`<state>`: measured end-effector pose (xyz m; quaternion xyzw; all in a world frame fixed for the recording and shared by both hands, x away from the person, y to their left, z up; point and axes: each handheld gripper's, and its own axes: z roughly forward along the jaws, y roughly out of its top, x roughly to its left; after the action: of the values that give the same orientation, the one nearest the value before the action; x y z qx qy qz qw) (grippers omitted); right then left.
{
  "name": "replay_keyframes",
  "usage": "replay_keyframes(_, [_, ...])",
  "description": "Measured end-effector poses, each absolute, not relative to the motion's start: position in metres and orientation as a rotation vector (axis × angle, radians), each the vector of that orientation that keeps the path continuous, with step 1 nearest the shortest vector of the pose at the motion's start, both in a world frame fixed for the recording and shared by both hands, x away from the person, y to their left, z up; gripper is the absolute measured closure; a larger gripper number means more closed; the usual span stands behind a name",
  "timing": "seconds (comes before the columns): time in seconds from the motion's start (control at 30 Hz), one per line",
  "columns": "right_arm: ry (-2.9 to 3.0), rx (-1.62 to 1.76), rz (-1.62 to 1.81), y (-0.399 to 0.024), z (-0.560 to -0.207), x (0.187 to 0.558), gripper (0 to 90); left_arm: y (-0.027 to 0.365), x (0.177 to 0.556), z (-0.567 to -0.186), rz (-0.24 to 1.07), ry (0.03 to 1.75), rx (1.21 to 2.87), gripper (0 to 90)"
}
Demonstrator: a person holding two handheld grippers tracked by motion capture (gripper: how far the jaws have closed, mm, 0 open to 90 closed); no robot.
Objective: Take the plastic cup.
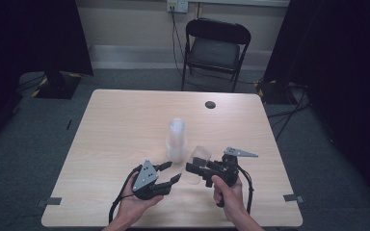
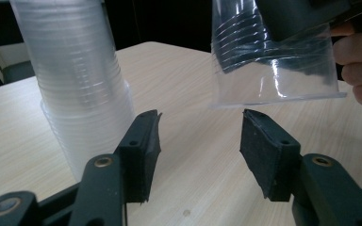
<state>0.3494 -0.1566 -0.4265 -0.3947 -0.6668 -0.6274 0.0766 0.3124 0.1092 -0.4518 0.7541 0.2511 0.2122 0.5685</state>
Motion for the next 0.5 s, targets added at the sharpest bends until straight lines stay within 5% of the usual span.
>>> replay_keyframes(0.5, [-1.863, -1.225, -1.789, -0.146, -0.428, 0.349, 44.4, 0.095, 0.305, -0.452, 0.548, 0.523, 1.719, 58.9])
